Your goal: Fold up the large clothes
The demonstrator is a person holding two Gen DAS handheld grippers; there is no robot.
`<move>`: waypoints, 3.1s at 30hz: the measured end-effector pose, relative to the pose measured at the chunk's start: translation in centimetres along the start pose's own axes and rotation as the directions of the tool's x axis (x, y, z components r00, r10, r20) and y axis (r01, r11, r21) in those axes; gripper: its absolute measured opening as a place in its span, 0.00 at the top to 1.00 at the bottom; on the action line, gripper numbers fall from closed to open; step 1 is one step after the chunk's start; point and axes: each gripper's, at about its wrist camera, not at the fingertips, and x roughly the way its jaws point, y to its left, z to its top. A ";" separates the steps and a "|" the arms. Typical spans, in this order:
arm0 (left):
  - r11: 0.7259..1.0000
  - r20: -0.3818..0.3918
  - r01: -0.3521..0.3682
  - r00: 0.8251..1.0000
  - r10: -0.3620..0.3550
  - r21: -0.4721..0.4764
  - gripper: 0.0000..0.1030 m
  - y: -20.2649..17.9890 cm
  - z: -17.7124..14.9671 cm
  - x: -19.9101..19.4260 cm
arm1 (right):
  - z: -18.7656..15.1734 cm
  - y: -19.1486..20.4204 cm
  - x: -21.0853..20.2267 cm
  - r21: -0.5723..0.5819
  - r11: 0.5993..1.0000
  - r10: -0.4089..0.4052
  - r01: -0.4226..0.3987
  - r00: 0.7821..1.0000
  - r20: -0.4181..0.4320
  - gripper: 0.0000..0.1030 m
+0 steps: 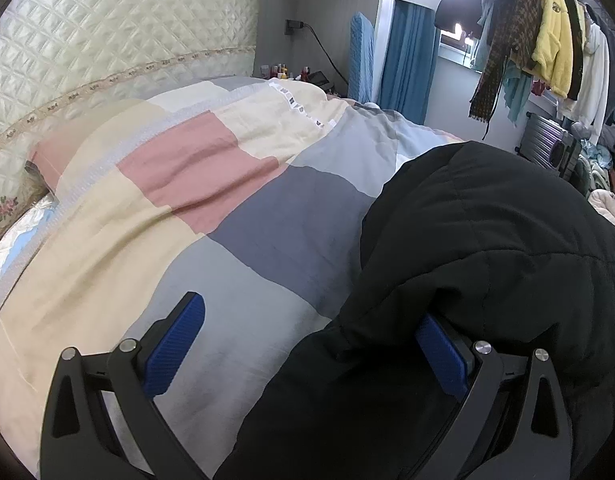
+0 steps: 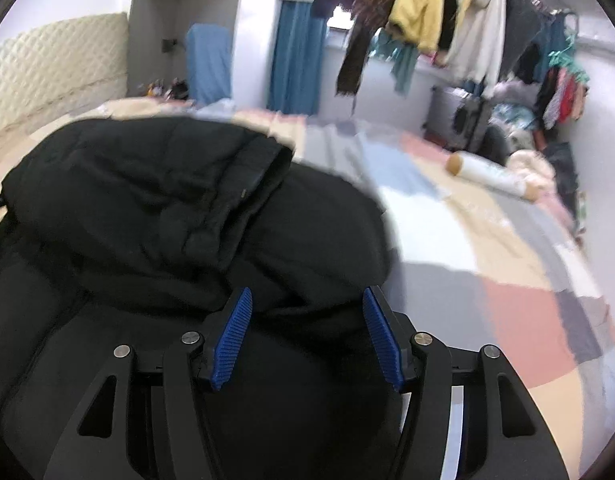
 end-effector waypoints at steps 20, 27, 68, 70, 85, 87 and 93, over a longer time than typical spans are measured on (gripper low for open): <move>0.999 -0.021 0.028 0.999 -0.029 -0.030 0.02 0.4 -0.2 0.6 | -0.2 -3.4 2.5 0.187 0.982 0.022 -0.033 0.998 0.061 0.79; 1.000 0.006 -0.005 1.000 0.005 0.030 0.02 -0.8 -0.5 0.1 | -1.4 -5.1 5.7 0.252 0.968 0.015 -0.008 1.000 -0.027 0.81; 0.928 0.220 0.329 0.905 -0.363 0.177 0.02 2.0 1.4 -43.3 | 4.6 -2.4 -35.4 0.277 0.868 0.341 -0.411 0.901 0.270 0.79; 0.918 0.167 0.355 0.908 -0.384 0.178 0.02 2.9 0.3 -43.0 | 3.2 -2.9 -35.3 0.299 0.852 0.374 -0.430 0.899 0.228 0.79; 0.920 -0.358 0.387 0.852 -0.381 -0.059 0.03 8.1 -7.7 -26.9 | -8.6 -7.1 -26.2 0.516 0.759 0.558 -0.396 0.805 -0.202 0.75; 0.925 -0.415 0.372 0.831 -0.370 -0.078 0.03 8.2 -8.6 -24.5 | -9.6 -7.8 -24.8 0.542 0.745 0.578 -0.389 0.782 -0.233 0.68; 0.923 -0.536 0.342 0.752 -0.383 -0.180 0.06 9.1 -10.8 -18.7 | -12.4 -9.5 -20.3 0.605 0.709 0.639 -0.363 0.694 -0.333 0.60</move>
